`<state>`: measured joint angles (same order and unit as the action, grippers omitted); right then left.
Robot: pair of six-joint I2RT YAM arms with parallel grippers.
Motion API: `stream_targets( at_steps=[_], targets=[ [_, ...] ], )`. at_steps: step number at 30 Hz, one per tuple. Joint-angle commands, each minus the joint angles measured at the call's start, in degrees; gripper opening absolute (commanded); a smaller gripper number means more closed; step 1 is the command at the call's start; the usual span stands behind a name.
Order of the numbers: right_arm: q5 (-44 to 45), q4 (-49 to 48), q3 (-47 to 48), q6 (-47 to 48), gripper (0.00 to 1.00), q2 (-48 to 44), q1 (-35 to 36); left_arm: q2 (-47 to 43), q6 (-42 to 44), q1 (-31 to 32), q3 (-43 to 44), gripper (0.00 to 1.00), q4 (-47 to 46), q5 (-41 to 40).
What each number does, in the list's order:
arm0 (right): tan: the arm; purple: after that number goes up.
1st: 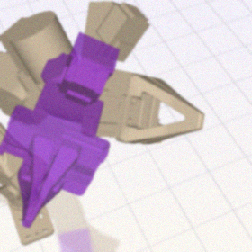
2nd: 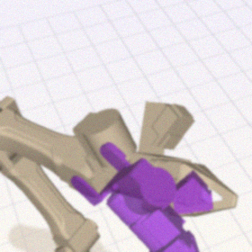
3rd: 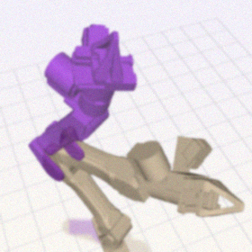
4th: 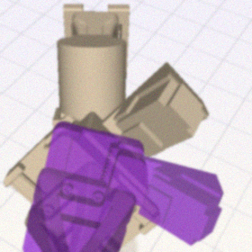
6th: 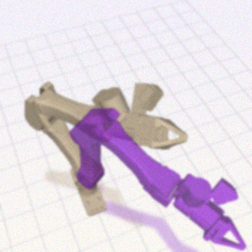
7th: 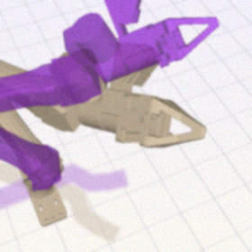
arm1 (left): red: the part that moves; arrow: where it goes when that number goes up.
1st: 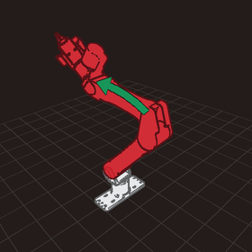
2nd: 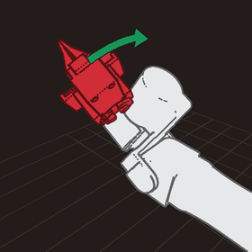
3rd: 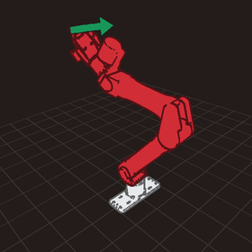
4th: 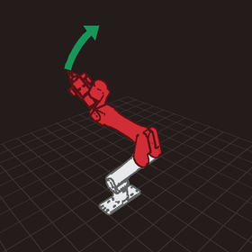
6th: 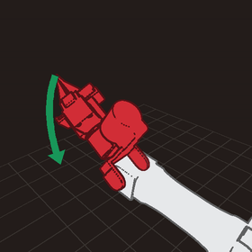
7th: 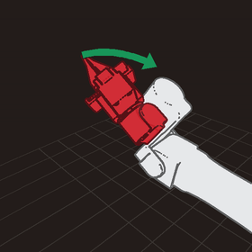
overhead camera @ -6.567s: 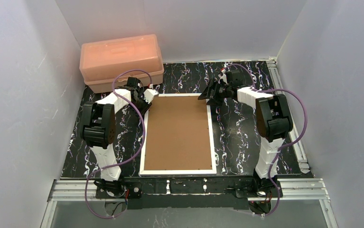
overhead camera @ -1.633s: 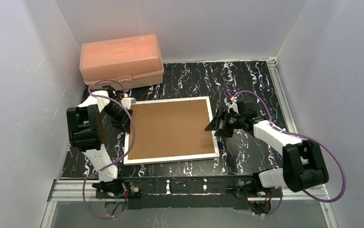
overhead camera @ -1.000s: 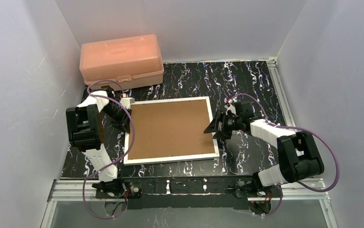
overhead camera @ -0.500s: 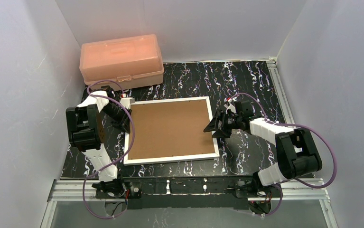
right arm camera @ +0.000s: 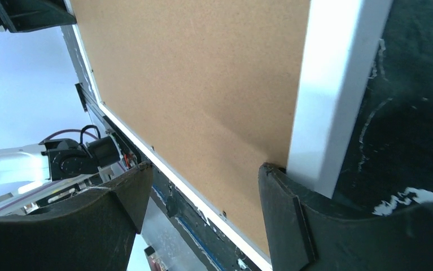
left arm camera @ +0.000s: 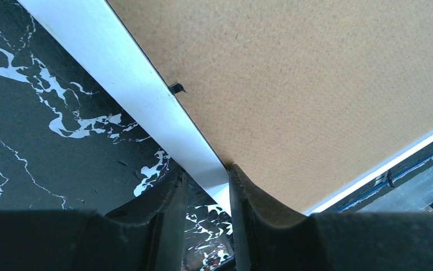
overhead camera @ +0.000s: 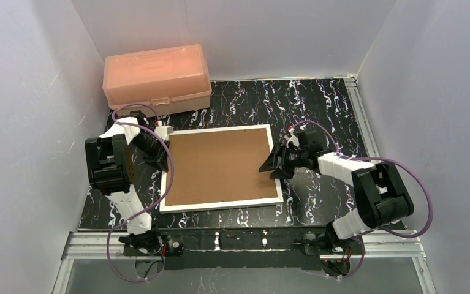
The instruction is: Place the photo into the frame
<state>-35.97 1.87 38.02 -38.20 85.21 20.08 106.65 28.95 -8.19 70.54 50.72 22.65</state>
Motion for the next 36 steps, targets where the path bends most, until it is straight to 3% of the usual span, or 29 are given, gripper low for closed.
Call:
stream_targets(
  at_steps=[1,7,14,29,33,36],
  targets=[
    [3.40,-1.31,-0.66,0.47,0.77,2.37,2.13,2.69,2.95,0.28,-1.38,0.00,-3.68,-0.65],
    [3.29,1.28,2.27,2.07,0.77,2.10,2.14,2.38,3.30,0.20,-1.43,0.00,-3.98,-1.29],
    [2.29,7.78,15.89,5.13,0.78,1.14,-1.35,1.39,3.30,-0.54,1.39,0.00,-1.15,-0.03],
    [4.14,3.42,29.85,5.94,0.77,18.98,-3.43,1.75,3.12,-3.41,6.04,0.00,2.00,2.05],
    [4.37,2.72,30.59,5.94,0.77,21.85,-3.67,2.59,4.20,-4.43,8.01,0.00,4.99,5.72],
    [4.52,2.07,29.86,5.66,0.77,22.29,-3.92,2.21,4.96,-4.79,8.17,0.10,6.74,8.77]
  ],
)
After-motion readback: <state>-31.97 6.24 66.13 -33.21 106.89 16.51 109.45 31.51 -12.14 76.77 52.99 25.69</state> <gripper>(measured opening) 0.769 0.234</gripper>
